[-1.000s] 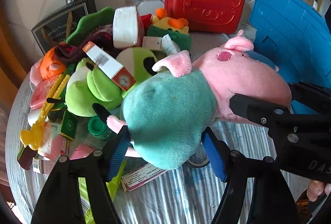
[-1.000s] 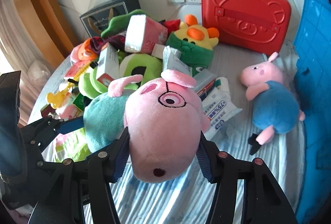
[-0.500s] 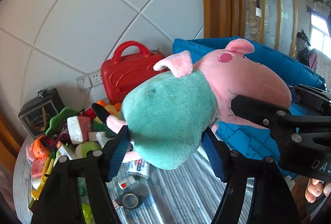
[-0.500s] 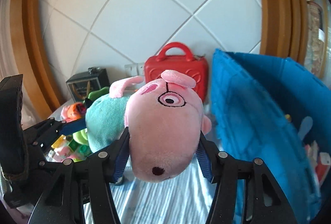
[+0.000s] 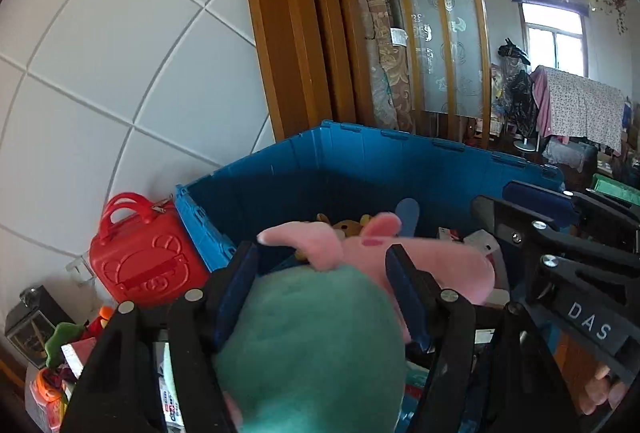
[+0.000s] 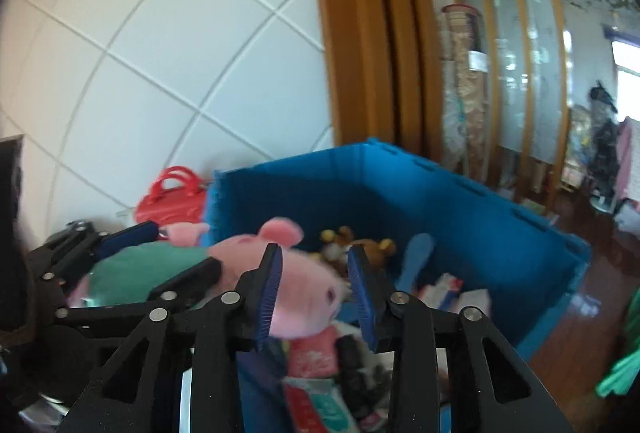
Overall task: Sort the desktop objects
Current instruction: 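Carry the plush pig into the blue bin and open both grippers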
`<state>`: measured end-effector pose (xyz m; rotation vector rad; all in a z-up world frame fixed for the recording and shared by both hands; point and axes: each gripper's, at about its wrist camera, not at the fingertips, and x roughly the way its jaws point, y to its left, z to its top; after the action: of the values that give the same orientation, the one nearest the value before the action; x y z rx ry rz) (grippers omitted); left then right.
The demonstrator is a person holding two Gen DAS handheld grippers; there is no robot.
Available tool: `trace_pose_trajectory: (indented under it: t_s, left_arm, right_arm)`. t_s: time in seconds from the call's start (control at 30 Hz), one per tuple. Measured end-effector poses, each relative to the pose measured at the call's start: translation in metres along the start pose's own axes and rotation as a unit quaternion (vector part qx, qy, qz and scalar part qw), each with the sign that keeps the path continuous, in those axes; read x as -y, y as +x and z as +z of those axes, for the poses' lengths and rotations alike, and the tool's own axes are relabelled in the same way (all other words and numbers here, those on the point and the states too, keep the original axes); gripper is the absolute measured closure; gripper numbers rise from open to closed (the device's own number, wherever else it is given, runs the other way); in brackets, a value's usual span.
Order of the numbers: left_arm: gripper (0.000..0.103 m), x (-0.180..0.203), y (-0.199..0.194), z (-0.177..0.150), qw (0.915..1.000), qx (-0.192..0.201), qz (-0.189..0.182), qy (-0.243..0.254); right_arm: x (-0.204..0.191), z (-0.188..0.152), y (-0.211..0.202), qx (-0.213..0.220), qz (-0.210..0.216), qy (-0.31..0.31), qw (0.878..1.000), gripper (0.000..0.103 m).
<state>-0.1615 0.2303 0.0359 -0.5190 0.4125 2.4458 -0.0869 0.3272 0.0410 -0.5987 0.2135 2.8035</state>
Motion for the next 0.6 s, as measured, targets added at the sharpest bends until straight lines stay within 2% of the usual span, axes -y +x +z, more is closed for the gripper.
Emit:
trace_pose_trajectory:
  t_s: [0.1,0.27,0.43,0.6]
  left_arm:
    - [0.037,0.021,0.007,0.013,0.9998,0.004,0.003,0.021]
    - [0.037,0.052,0.015,0.030,0.9990,0.006,-0.006,0.044]
    - [0.037,0.071,0.021,0.039,0.9986,-0.008,-0.038,0.036]
    - [0.035,0.082,0.013,0.035,0.9982,-0.005,-0.044,0.040]
  right_arm:
    - [0.032,-0.004,0.008,-0.019,-0.028,0.026,0.999,0.070]
    - [0.053,-0.014,0.012,-0.038,-0.024,0.049,0.998,0.070]
    - [0.077,-0.019,0.011,-0.051,-0.045,0.071,0.995,0.069]
    - [0.090,-0.024,0.003,-0.056,-0.058,0.075,0.994,0.063]
